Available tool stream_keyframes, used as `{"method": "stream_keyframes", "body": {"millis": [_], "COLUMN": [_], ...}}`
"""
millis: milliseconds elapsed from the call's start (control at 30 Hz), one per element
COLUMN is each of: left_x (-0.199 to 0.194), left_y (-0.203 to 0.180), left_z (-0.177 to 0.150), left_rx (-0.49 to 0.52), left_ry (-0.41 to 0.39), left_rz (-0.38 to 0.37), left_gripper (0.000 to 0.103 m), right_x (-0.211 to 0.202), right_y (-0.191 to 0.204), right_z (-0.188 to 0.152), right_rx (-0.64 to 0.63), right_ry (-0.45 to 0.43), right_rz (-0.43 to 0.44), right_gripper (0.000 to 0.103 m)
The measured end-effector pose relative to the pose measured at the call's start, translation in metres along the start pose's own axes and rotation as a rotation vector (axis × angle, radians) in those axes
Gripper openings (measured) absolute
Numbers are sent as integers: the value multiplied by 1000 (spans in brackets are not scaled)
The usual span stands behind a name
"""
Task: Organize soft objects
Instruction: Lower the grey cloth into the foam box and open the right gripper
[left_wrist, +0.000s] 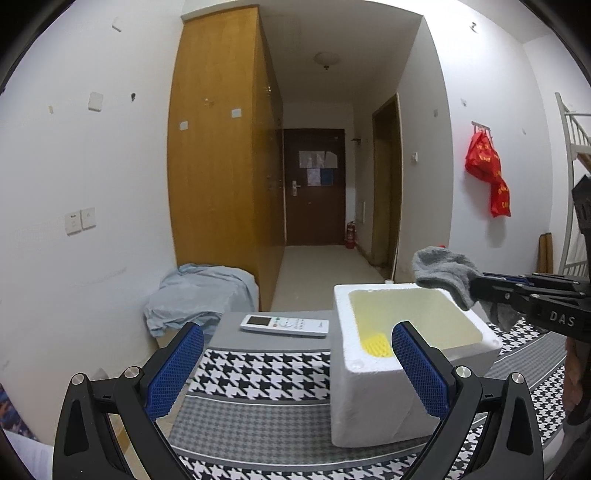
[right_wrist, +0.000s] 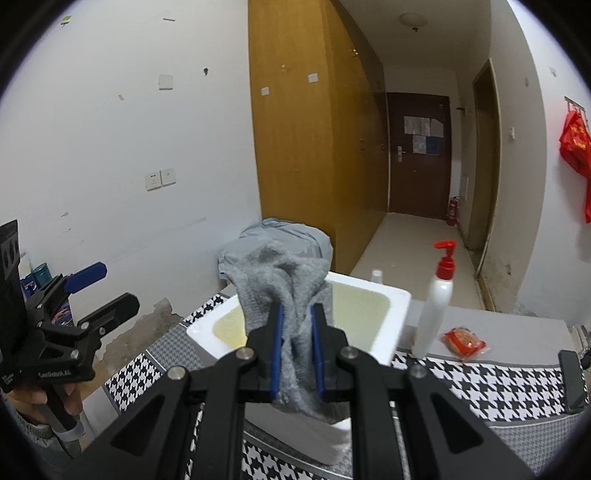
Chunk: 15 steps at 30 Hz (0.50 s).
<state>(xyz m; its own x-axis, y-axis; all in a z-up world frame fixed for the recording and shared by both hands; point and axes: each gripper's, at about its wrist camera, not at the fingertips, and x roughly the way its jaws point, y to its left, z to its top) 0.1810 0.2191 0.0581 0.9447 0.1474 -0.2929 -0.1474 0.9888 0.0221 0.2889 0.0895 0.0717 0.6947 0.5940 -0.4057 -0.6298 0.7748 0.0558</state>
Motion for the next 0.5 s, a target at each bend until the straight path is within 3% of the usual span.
{"method": "stream_keyframes", "body": {"millis": [500], "left_x": [-2], "left_y": [16], "left_z": [-8], "left_rx": [-47], "left_ry": [5], "left_rz": [31], "left_gripper": [102], "right_x": [33], "right_y": [6], "right_z": [6], "right_rx": [-6], "right_ry": [47], "right_rz": [-39], "right_gripper": [18]}}
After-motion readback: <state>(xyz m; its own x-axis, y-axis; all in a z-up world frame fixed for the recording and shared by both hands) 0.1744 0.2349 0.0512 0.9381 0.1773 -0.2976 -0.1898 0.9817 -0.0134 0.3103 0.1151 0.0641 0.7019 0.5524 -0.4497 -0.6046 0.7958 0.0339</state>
